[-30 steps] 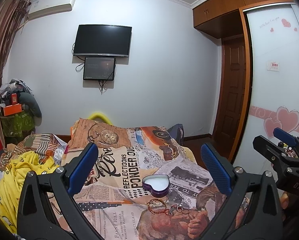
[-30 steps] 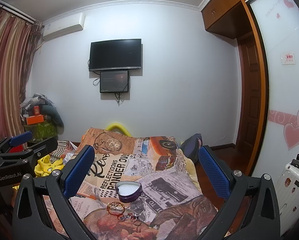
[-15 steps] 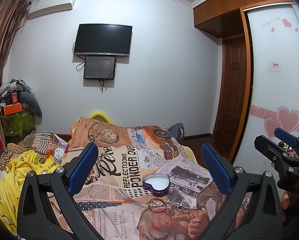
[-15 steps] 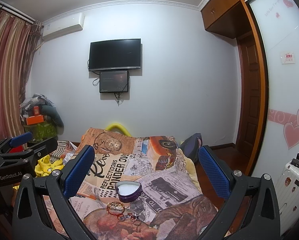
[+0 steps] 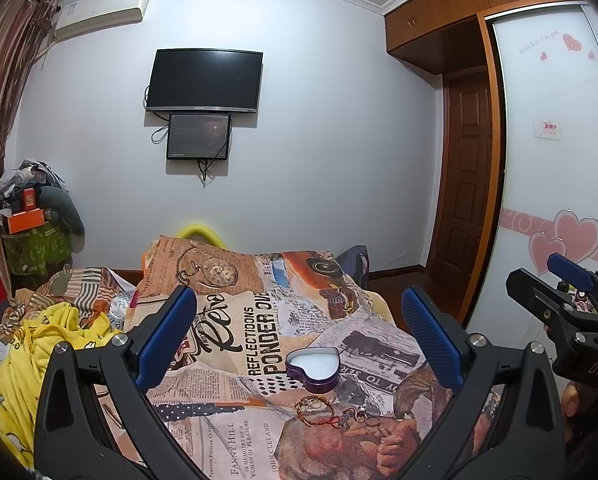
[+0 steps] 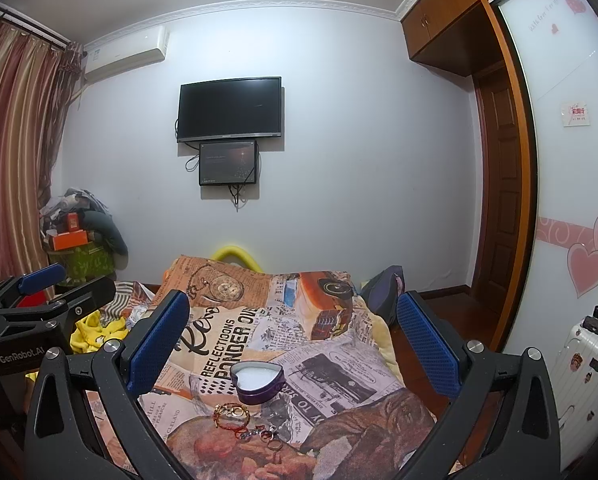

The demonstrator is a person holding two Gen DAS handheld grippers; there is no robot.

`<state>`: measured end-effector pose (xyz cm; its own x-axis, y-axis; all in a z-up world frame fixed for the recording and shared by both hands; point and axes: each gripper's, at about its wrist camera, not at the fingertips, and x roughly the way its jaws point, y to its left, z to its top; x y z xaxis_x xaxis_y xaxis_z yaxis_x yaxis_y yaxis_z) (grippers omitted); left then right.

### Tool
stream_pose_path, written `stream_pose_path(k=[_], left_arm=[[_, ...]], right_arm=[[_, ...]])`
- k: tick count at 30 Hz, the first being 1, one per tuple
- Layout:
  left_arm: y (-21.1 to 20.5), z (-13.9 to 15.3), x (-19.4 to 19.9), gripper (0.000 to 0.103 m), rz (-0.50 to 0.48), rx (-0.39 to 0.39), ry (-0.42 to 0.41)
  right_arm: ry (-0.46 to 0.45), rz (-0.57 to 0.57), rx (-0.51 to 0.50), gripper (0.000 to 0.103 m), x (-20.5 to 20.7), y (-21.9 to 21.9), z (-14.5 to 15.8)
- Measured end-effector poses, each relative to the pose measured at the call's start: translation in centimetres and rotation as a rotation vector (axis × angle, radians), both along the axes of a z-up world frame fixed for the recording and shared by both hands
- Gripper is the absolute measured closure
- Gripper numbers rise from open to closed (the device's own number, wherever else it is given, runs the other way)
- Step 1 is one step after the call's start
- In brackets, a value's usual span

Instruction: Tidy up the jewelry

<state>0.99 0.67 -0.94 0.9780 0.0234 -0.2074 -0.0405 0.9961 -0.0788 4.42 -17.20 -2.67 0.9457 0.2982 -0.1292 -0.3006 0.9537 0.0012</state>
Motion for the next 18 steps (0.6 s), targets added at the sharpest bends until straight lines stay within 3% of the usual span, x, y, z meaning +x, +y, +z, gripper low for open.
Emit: stream_pose_path(k=[18], left_arm=[[-0.02,-0.15,0.38,0.000,-0.001,0.004,0.010]], right_arm=[[0.004,0.000,0.000,0.000,0.24,-0.09,-0.37]])
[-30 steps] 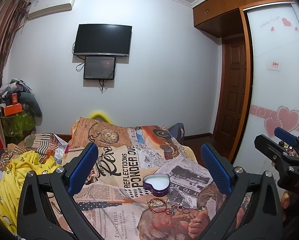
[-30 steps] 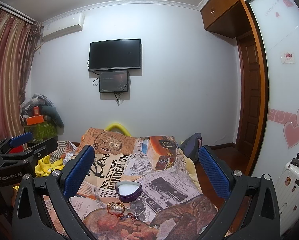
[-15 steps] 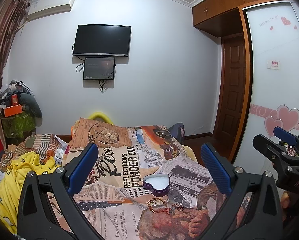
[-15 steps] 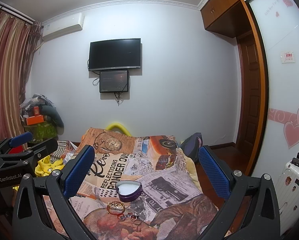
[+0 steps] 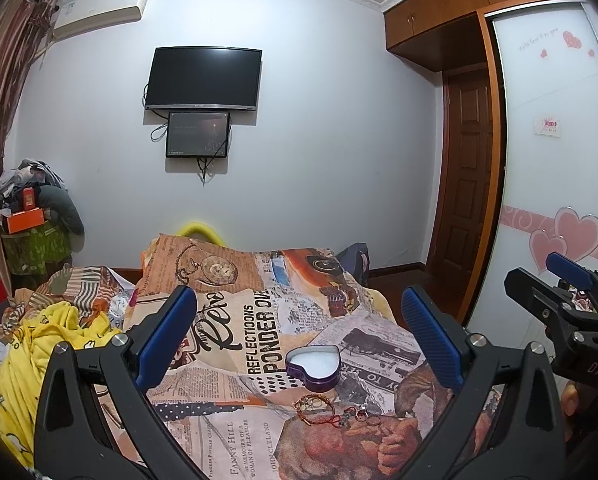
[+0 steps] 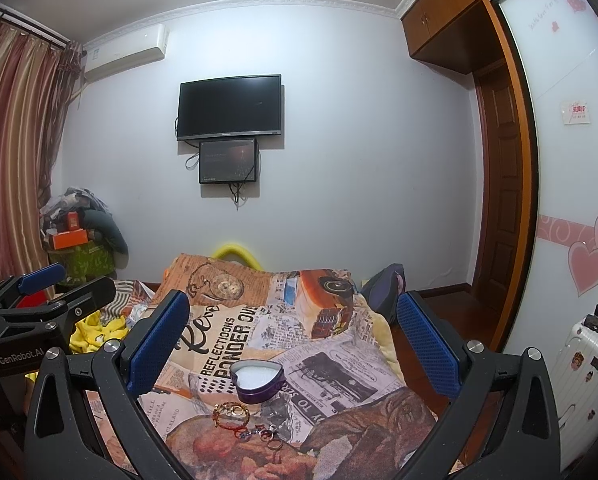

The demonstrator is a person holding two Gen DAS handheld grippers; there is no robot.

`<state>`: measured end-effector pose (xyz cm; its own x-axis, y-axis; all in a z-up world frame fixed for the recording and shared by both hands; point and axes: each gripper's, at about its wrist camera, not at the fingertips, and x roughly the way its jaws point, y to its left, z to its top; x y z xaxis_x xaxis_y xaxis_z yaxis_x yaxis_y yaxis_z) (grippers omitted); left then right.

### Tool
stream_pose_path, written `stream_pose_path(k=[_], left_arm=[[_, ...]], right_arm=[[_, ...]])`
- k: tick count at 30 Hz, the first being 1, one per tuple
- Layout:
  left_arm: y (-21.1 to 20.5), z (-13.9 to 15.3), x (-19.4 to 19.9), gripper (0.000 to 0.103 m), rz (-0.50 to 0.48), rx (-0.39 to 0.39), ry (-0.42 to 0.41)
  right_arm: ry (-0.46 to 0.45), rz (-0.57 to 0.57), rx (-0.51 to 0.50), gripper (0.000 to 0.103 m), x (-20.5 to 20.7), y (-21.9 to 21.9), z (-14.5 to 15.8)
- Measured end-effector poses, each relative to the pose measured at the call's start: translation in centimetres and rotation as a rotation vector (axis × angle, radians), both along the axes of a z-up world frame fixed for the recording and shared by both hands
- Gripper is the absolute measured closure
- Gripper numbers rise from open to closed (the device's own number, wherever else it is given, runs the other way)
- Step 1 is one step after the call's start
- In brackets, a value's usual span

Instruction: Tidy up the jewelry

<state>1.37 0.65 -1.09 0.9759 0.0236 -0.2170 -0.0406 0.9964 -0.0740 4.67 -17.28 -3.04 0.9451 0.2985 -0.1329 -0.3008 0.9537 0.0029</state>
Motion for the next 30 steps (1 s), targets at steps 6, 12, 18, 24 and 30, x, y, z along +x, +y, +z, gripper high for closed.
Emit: stream_pose_path(k=[6,12,18,24,30], left_arm=[[-0.1,-0.5,0.9,0.000,0.002,0.008,0.021],[0.1,-1.6,2.8,0.000,0.006,0.010,0.075],[0.3,-3.7,5.9,0.000,0.016,0.035,0.169],[0.5,-7.1,9.1,0.000,0.018,0.071,0.283],[0.7,-10.6,11.3,0.000,0.014,0.096,0.397]], right_arm=[[0.021,0.000,-0.005,0.000,0.6,0.3,-0.5],[0.063,-0.004,-0.009,0.000,1.8,0.1,-1.1],[0.134,-0.028,-0.045,0.000,4.1,-0.2,-2.7],[0.213,-0.047,-0.126,0.000,6.6,-0.4,-4.8],[0.299,-0.006,-0.195,0.000,8.4,0.2,-7.3]])
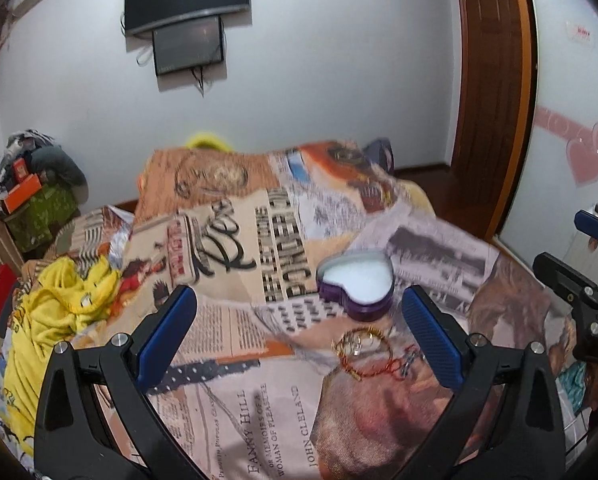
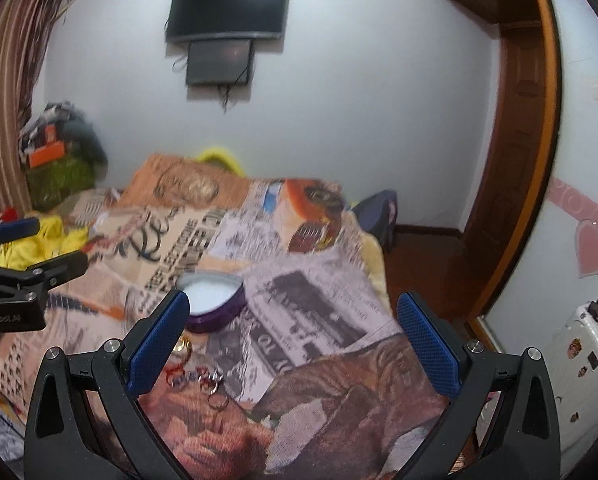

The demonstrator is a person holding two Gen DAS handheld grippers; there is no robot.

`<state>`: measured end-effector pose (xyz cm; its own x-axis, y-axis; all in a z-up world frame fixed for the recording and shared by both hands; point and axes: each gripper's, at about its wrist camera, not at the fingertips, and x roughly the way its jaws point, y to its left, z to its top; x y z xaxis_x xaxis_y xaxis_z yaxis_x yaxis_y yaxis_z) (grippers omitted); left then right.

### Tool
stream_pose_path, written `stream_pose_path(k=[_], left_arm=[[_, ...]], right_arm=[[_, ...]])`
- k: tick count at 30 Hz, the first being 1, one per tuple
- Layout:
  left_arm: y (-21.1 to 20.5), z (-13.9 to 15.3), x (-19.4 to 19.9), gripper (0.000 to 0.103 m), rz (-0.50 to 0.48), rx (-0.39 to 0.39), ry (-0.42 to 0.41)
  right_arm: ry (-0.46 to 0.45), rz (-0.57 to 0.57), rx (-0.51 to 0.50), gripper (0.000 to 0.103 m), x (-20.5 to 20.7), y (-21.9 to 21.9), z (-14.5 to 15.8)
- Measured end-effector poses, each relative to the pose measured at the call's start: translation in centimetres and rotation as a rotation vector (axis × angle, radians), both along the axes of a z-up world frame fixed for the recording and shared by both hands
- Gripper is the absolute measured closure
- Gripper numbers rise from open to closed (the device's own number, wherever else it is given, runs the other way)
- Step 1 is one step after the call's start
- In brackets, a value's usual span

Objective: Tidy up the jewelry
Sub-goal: 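Lower both tools toward the jewelry beside the purple heart tin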

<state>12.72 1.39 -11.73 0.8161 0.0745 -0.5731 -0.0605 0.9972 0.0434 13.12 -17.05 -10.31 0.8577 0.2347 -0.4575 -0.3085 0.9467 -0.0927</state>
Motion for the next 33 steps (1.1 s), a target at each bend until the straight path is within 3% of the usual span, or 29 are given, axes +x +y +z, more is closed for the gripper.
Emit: stream_pose_path(k=[8,14,18,26,31,33], left_arm=[[0.3,-3.4,1.9,0.000,-0.020,0.005,0.121],[0.9,-6.1,3.4,0.002,-0.054,-0.057,0.210],[0.6,-7.5,4.1,0.023,-0.071,-0.057,0.260],[0.2,-9.4,5.4,0.046,-0.124,-0.119,0.364],[-0.1,-9.7,5.7,0.056,-0.155,-0.147,0.385],[-0.3,-10.0,5.8,0.067,-0.187,-0.165,0.405]], right_arm=[[0.160,0.089,-0.033,0.000,2.1,0.7,-4.1],[0.248,0.103,-0.026,0.000,3.2,0.8,-6.4],[0.286,0.117,-0.023,0.005,3.7,1.0,-7.4],[0.354,0.157,-0.013,0.024,4.7,1.8,-9.0],[0.378,0.175,-0.007,0.033,4.9,2.2,-9.6],[0.384,0.184,-0.006,0.038,5.0,2.3,-9.8]])
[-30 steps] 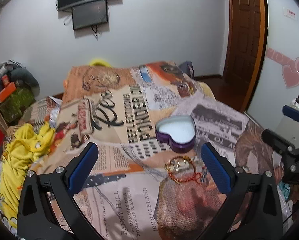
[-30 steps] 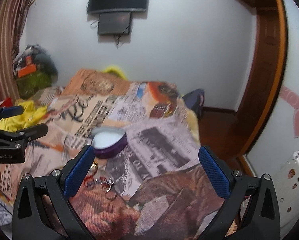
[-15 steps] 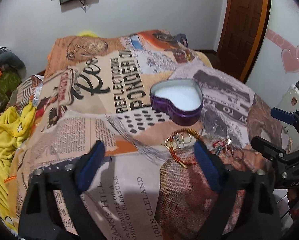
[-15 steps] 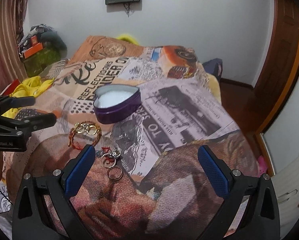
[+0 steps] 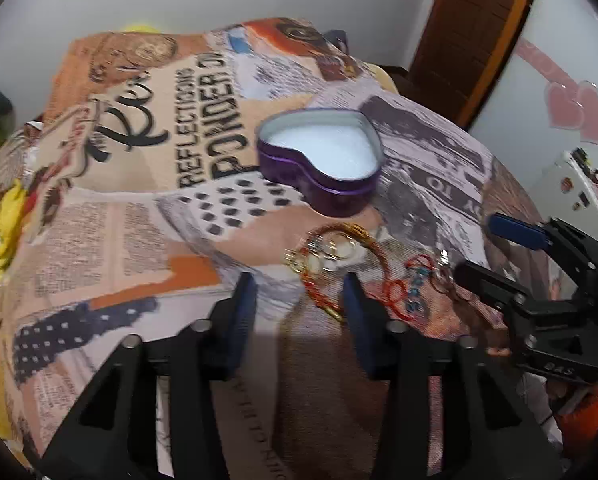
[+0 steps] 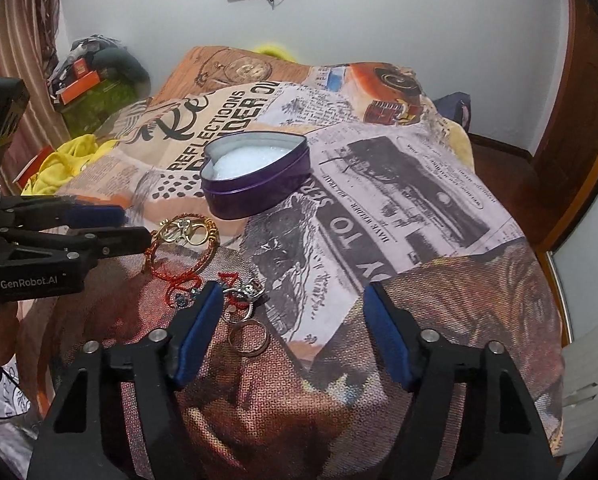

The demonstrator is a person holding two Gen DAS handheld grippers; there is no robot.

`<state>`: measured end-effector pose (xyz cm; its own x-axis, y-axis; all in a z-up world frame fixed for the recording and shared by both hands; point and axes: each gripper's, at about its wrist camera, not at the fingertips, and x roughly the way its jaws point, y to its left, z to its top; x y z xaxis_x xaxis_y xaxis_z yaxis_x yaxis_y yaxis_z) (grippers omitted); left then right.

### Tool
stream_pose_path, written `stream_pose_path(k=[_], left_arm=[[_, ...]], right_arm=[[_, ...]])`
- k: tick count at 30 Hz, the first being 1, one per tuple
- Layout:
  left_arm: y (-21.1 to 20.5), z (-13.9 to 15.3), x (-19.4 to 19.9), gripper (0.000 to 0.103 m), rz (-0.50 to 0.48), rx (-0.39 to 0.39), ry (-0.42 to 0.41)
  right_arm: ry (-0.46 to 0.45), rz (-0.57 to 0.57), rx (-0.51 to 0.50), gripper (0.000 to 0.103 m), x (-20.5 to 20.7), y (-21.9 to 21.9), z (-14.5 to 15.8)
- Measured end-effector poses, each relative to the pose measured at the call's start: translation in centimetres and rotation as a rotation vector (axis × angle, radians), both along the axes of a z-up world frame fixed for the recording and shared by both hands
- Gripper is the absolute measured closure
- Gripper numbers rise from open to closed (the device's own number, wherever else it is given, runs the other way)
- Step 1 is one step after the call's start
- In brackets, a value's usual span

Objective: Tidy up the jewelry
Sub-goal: 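Lower both tools toward the jewelry beside the purple heart tin, then grasp the red-and-gold bracelet with the left tool while the right tool grasps a silver ring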

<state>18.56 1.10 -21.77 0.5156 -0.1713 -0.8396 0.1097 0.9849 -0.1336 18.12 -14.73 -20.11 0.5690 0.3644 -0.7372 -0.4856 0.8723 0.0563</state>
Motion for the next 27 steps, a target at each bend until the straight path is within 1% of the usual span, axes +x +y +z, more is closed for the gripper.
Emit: stream_pose_path(k=[2,5,6,9,13,15,20,22,23,24,27], left_arm=[[-0.5,-0.4,0.2,0.072,-0.027,-0.005,0.018],[-0.9,-0.7,0.3,0.074,-0.041,-0.005,0.027],[-0.8,-0.8,0.4,0.074,-0.041,-0.010,0.030],[-0.6,-0.9,0.6,0.075,-0.027,-0.032,0.041],[-0.4,-1.1,0.5,0.078,-0.014,-0.035,0.036],[-0.7,-1.2,0.5,0.084,-0.013,-0.016,0.032],[-0.5,-1.4,0.8,0.095,-0.003,-0.014,0.034],[-0.3,-1.4,0.8,0.096,0.000,-0.023,0.034],[-0.2,-1.4,0.8,0.096,0.001,-0.029,0.034],[-0.2,-1.4,0.8,0.097,0.002,-0.032,0.034],[-0.1,-1.2,0.6,0.097,0.002,-0.037,0.029]], right_arm=[[0.006,0.006,0.006,0.042,0.0,0.1,-0.1],[0.013,0.015,0.014,0.049,0.2,0.3,-0.2],[0.015,0.017,0.014,0.052,0.2,0.4,-0.2],[0.023,0.026,0.022,0.057,0.4,0.5,-0.5],[0.030,0.035,0.026,0.062,0.5,0.7,-0.7],[0.037,0.046,0.033,0.067,0.5,0.9,-0.7],[0.045,0.065,0.043,0.069,0.6,1.5,-0.8],[0.054,0.076,0.049,0.076,0.7,1.7,-0.9],[0.060,0.083,0.053,0.083,0.8,1.8,-0.9],[0.067,0.091,0.061,0.086,0.9,1.8,-1.0],[0.072,0.098,0.075,0.088,0.8,1.9,-1.1]])
